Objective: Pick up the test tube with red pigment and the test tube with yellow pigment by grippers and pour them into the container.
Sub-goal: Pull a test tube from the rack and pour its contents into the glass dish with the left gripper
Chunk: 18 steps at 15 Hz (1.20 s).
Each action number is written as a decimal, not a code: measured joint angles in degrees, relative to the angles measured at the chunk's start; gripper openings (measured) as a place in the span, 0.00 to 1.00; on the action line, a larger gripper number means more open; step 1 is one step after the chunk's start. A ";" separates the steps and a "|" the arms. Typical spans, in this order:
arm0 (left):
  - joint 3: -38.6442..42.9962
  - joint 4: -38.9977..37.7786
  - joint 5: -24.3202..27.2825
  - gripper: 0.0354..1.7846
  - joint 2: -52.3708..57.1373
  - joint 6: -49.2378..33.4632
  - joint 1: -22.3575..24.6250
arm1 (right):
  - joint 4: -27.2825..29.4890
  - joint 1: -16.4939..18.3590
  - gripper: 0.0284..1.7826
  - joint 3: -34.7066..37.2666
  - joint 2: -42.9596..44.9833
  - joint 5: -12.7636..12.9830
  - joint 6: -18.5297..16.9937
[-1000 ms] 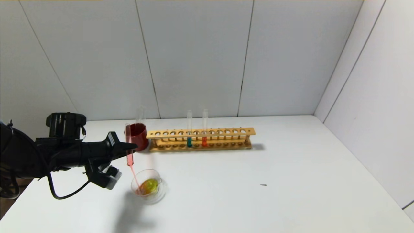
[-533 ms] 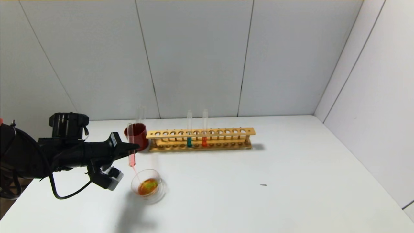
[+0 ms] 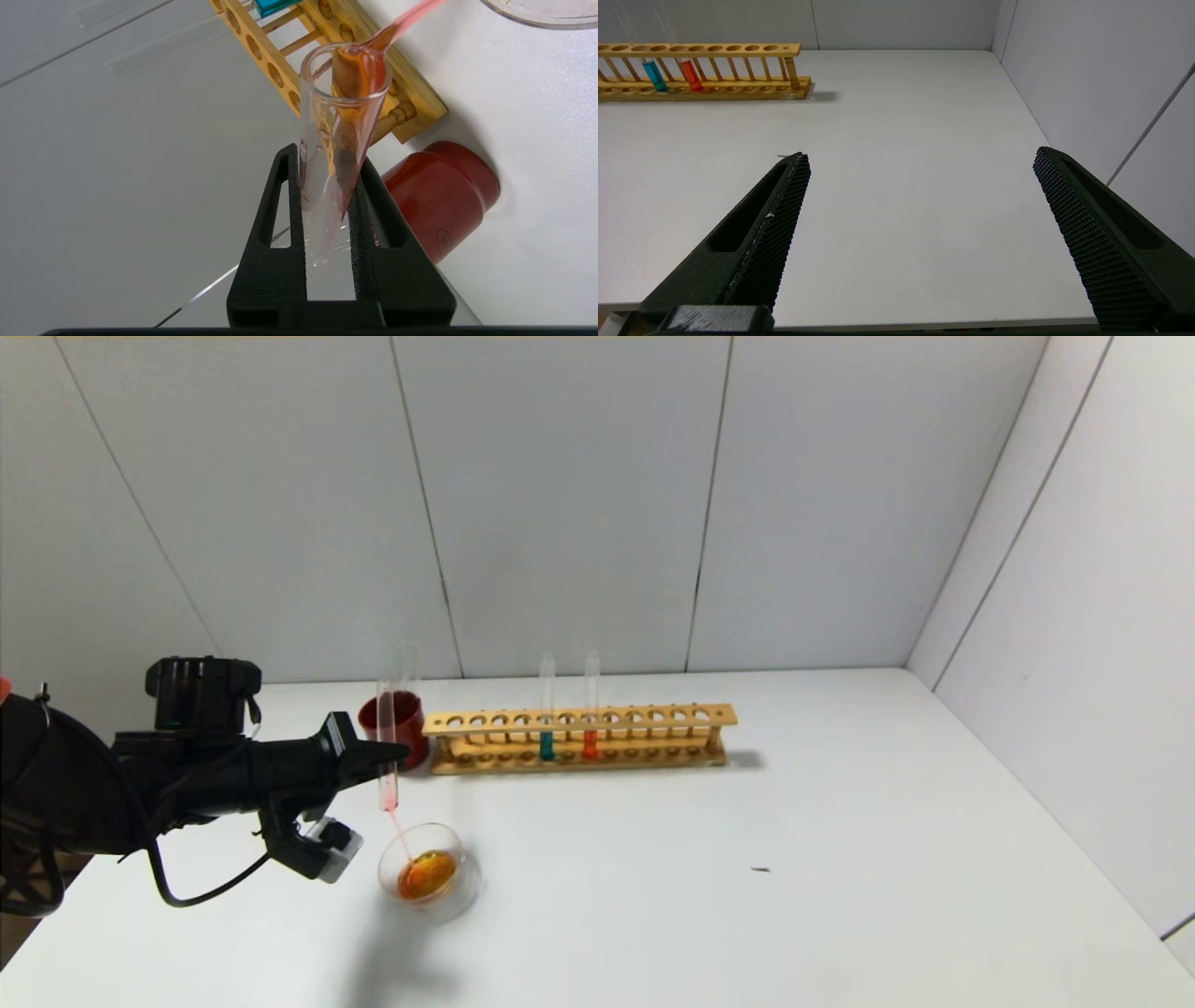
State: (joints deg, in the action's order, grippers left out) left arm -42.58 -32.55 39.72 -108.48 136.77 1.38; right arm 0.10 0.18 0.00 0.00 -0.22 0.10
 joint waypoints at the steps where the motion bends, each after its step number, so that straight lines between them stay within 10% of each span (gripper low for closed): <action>1: 0.02 -0.02 0.05 0.16 0.13 0.77 -0.01 | 0.00 0.00 0.98 0.00 0.00 0.00 0.00; 18: -0.20 0.02 -1.77 0.16 2.30 5.68 -1.19 | 0.00 0.00 0.98 0.00 0.00 0.00 0.00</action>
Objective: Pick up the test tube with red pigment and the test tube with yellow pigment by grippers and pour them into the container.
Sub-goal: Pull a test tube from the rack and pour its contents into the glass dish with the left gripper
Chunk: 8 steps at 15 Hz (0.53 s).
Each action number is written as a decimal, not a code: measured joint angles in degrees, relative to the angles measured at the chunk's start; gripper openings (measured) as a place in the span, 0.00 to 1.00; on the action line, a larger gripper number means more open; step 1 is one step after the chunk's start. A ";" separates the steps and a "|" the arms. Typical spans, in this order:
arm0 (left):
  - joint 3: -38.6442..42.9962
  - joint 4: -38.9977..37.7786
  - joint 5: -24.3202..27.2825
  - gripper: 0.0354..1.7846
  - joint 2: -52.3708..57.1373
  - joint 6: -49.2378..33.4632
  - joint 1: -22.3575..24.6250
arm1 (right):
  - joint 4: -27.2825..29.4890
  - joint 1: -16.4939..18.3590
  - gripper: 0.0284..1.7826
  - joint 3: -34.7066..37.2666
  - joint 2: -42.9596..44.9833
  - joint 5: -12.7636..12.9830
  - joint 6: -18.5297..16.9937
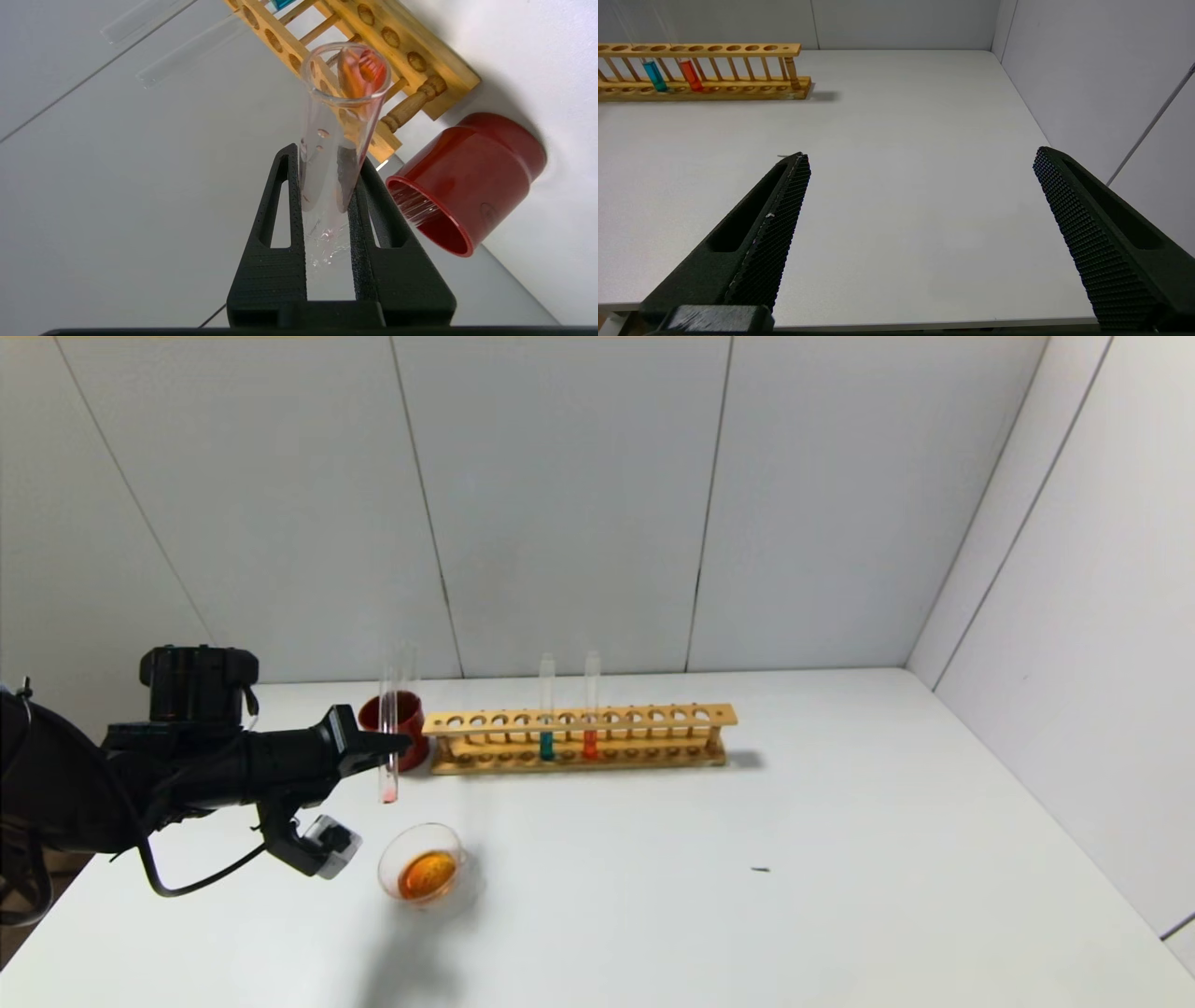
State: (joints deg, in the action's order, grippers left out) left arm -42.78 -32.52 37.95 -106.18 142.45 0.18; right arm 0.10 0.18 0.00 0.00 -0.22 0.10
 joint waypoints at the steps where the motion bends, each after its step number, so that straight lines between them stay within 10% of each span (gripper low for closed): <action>1: -0.02 0.02 0.05 0.16 0.26 0.89 -0.02 | 0.00 0.02 0.98 0.00 0.00 -0.02 0.01; 8: 0.22 -0.02 -0.41 0.16 1.37 2.62 -0.18 | 0.00 -0.02 0.98 0.00 0.00 -0.02 0.00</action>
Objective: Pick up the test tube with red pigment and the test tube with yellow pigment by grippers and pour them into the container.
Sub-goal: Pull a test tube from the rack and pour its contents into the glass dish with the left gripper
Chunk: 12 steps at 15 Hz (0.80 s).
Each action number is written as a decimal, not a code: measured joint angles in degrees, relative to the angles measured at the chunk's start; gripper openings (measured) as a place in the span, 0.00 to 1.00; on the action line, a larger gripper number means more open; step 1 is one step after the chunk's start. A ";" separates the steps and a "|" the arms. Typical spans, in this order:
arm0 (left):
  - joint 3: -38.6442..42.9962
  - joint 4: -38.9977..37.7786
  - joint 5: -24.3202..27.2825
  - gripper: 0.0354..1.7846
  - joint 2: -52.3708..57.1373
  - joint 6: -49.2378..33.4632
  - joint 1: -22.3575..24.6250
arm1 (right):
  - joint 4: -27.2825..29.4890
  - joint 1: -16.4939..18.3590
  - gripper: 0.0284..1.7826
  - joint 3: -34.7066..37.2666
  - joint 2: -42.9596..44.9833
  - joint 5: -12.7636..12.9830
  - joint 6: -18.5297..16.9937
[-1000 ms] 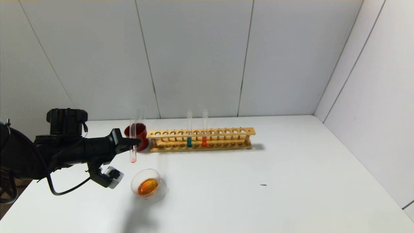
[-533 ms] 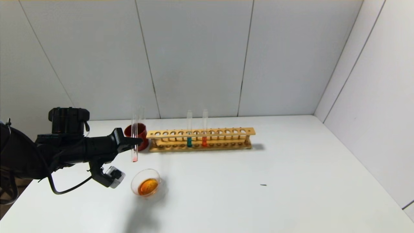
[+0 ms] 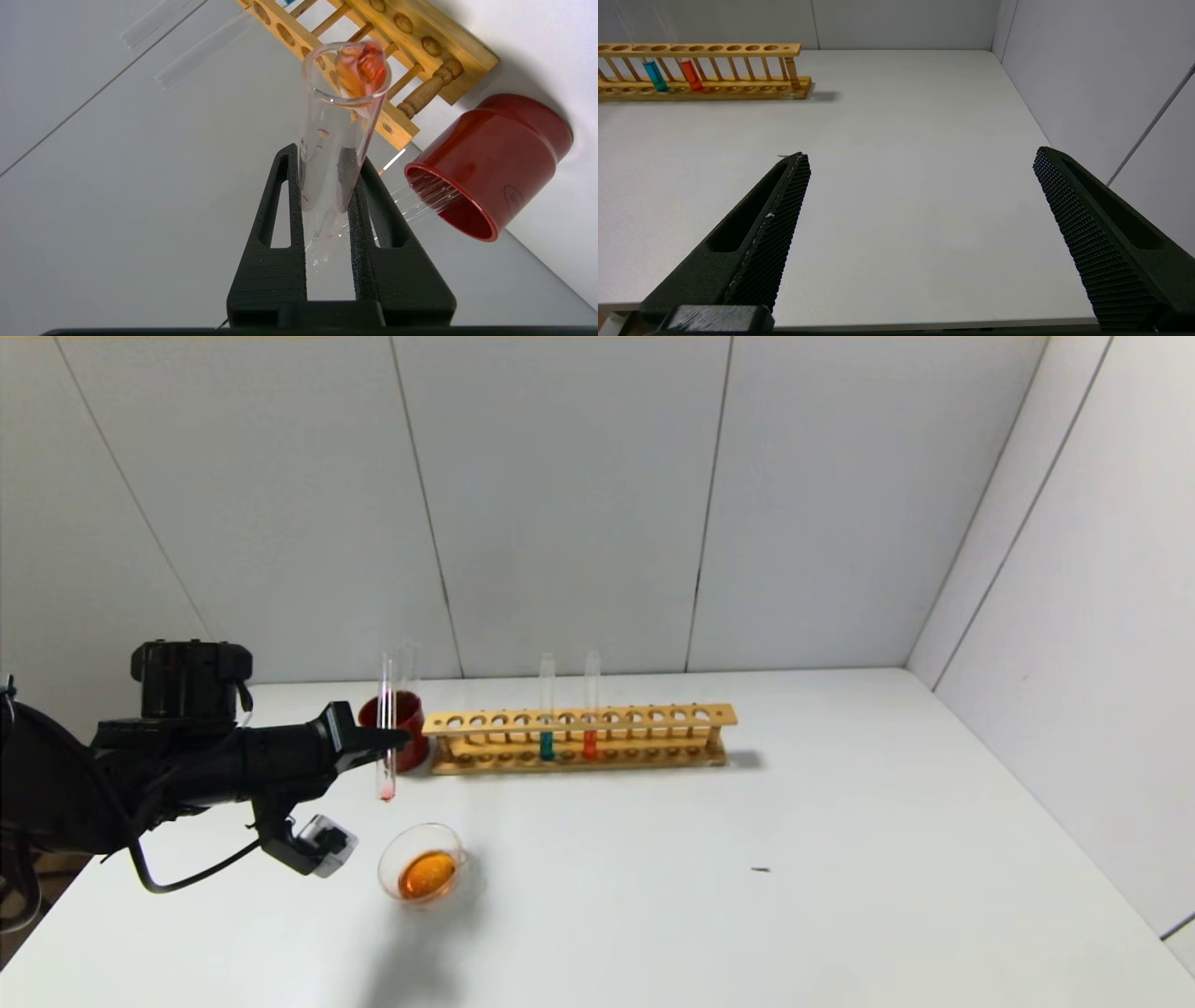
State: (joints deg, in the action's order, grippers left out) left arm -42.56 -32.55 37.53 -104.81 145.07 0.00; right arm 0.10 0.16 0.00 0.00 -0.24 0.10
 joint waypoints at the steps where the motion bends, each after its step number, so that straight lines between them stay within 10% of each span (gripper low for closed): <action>1: 0.09 0.00 -0.38 0.16 0.07 0.05 0.00 | 0.00 0.00 0.98 0.00 0.00 0.00 0.00; 12: 3.83 -3.56 -3.83 0.16 2.61 -12.52 0.46 | 0.00 0.00 0.98 0.00 0.00 0.00 -0.02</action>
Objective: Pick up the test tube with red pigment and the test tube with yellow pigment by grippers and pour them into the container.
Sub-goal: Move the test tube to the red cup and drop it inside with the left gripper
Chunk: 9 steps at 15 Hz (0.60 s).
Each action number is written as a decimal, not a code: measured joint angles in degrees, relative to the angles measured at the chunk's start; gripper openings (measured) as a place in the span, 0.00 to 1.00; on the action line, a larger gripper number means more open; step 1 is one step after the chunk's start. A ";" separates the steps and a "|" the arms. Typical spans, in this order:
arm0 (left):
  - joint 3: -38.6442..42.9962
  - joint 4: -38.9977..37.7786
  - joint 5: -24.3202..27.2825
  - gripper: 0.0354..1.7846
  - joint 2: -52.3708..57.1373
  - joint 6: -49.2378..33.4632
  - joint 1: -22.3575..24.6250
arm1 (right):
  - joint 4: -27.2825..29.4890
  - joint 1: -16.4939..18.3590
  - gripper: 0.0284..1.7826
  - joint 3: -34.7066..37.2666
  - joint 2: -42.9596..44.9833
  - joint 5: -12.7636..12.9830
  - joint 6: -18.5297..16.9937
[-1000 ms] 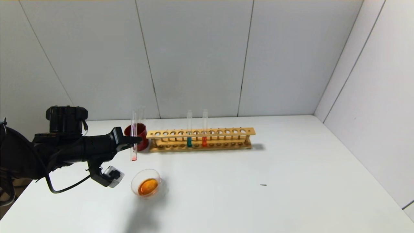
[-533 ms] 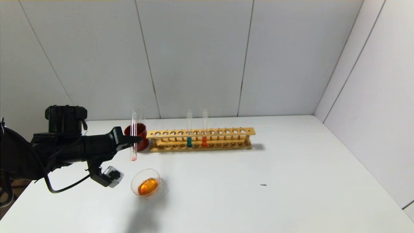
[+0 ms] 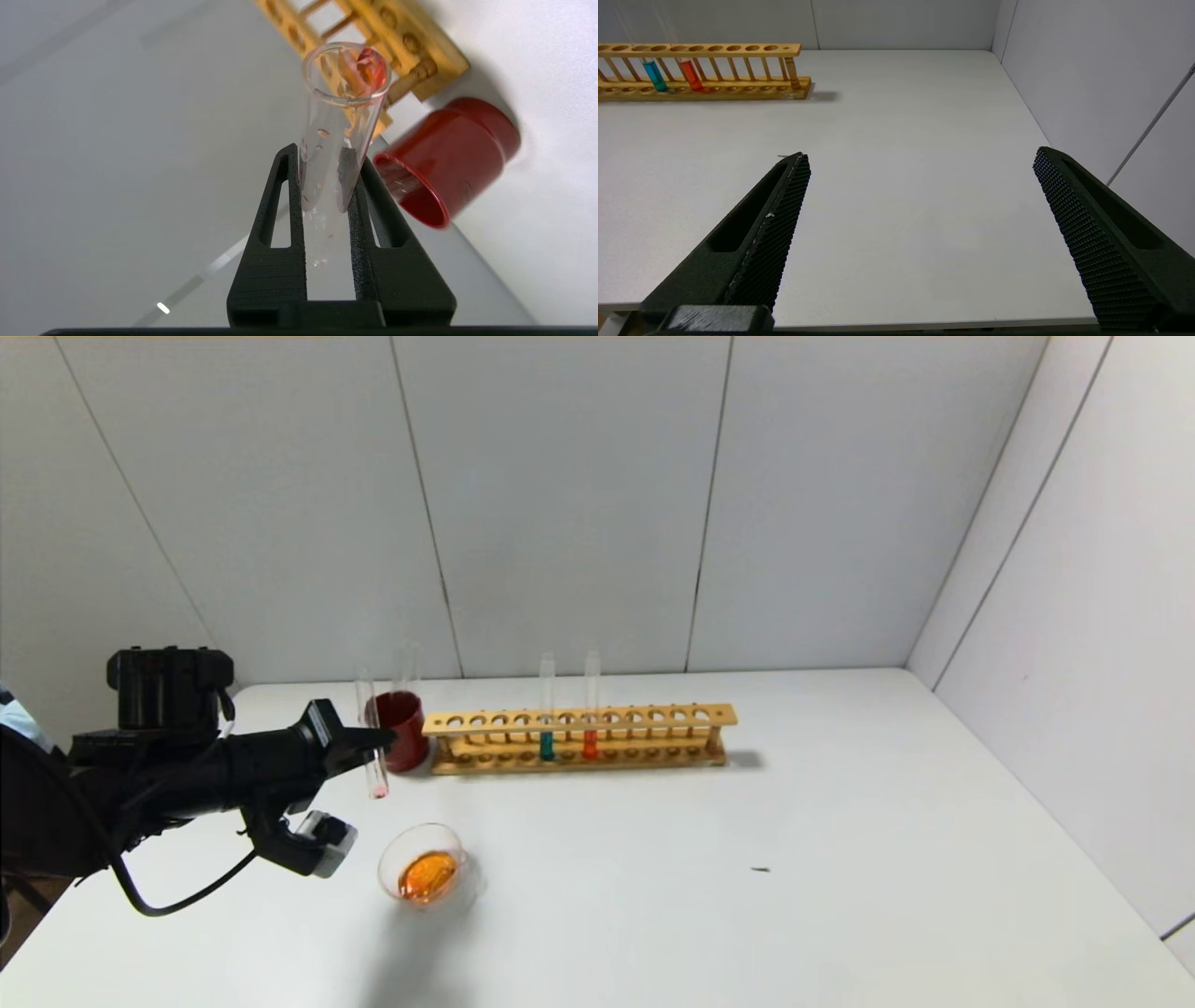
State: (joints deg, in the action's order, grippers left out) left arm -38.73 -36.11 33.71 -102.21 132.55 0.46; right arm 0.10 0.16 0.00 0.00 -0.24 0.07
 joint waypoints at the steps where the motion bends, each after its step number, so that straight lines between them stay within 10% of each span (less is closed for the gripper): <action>1: 0.39 -1.16 -1.52 0.16 0.61 -4.77 0.00 | 0.00 0.00 0.98 0.00 0.00 0.00 0.02; 9: 3.16 -9.91 -27.65 0.16 6.70 -63.06 -11.92 | 0.00 0.00 0.98 0.00 0.00 0.02 0.02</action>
State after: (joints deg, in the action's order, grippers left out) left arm -35.57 -46.02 6.06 -95.50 69.49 -11.46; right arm 0.10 0.16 0.00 0.00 -0.22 0.10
